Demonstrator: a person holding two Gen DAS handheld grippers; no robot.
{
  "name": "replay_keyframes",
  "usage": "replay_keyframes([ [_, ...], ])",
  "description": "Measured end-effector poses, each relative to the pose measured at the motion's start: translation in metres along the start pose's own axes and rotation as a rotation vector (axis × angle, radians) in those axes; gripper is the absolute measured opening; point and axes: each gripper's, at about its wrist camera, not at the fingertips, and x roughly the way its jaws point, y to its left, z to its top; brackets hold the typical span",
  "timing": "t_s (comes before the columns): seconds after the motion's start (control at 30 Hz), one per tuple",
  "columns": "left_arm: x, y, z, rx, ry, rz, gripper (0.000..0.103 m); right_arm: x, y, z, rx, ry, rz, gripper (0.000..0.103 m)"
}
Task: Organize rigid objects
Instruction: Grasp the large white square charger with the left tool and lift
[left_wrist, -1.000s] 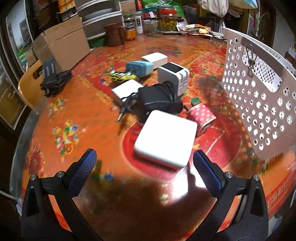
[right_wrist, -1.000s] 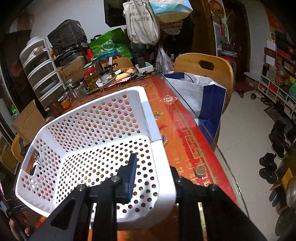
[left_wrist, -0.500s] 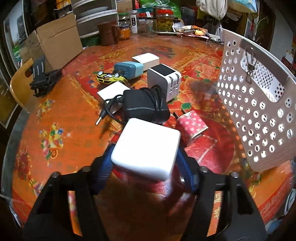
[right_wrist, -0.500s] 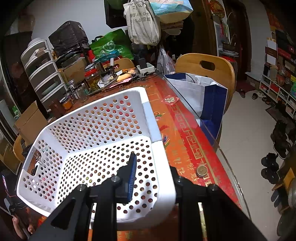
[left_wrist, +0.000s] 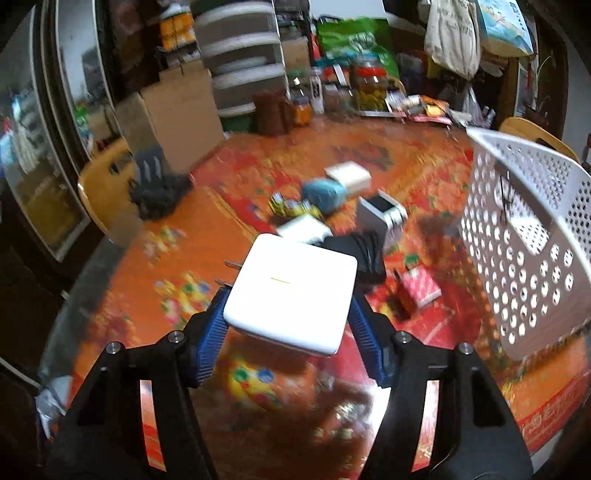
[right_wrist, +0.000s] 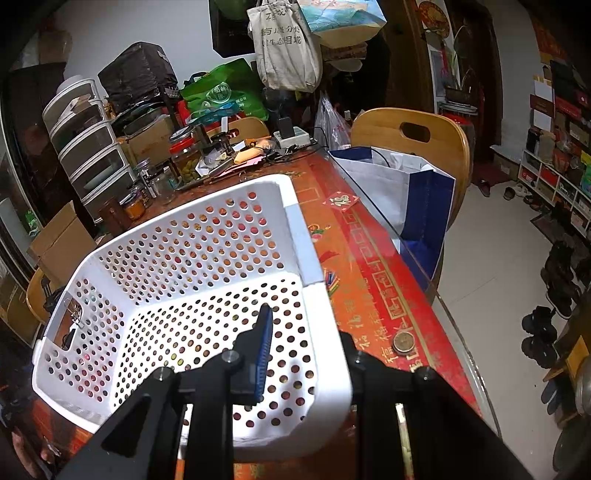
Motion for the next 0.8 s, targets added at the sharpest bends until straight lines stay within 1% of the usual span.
replay_keyframes([
  [0.1,-0.009,0.003,0.019,0.002,-0.027,0.042,0.06,0.001,0.001,0.001,-0.006,0.0,-0.005,0.022],
  [0.2,-0.017,-0.002,0.041,0.028,-0.062,0.085,0.06,0.002,0.001,0.001,-0.009,-0.001,-0.004,0.022],
  [0.3,-0.024,-0.014,0.061,0.064,-0.085,0.093,0.06,0.002,0.002,0.001,-0.009,0.001,-0.005,0.022],
  [0.6,-0.04,-0.068,0.103,0.137,-0.144,0.075,0.06,0.005,0.006,0.002,-0.033,0.012,-0.024,0.022],
  [0.73,-0.049,-0.091,0.115,0.164,-0.156,0.054,0.06,0.008,0.006,0.003,-0.033,0.019,-0.025,0.022],
  [0.8,-0.057,-0.108,0.121,0.198,-0.174,0.053,0.06,0.01,0.006,0.003,-0.033,0.024,-0.027,0.022],
])
